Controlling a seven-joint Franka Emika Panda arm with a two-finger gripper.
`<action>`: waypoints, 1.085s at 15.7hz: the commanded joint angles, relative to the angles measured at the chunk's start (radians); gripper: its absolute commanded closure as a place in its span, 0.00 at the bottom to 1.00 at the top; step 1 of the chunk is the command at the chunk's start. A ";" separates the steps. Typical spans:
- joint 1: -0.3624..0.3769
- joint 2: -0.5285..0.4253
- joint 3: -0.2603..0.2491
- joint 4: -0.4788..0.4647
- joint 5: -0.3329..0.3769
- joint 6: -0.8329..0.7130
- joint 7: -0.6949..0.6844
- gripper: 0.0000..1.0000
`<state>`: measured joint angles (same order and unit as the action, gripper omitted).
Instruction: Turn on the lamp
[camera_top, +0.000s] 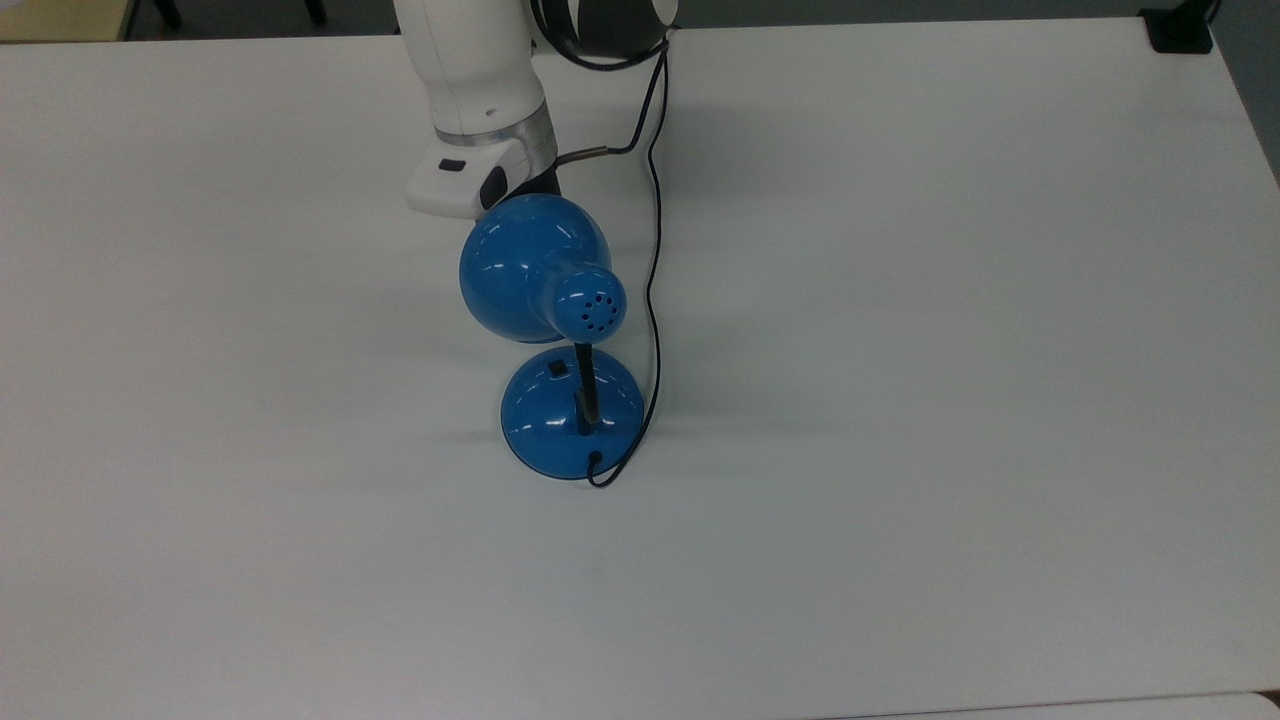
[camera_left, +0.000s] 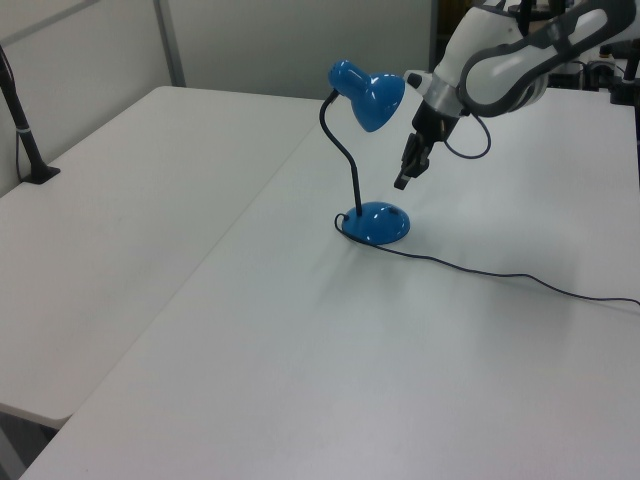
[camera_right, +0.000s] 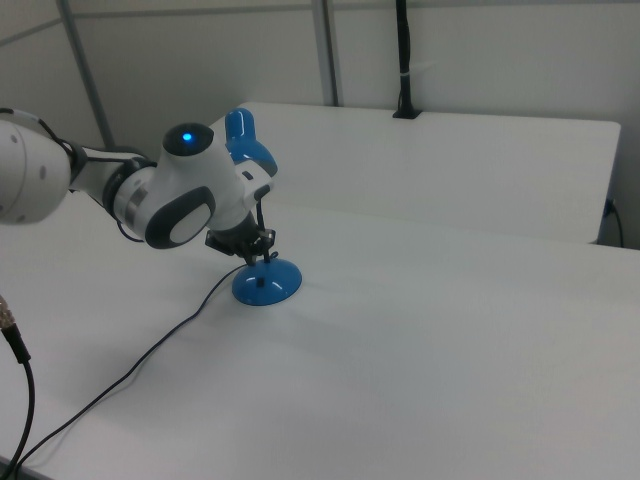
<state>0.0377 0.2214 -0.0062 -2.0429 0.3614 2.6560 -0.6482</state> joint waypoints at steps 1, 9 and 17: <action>0.005 0.030 -0.001 -0.002 0.025 0.039 -0.036 1.00; 0.008 0.117 0.008 0.053 0.024 0.105 -0.034 1.00; 0.011 0.153 0.026 0.072 0.024 0.108 -0.027 1.00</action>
<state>0.0426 0.3532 0.0131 -1.9847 0.3614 2.7480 -0.6539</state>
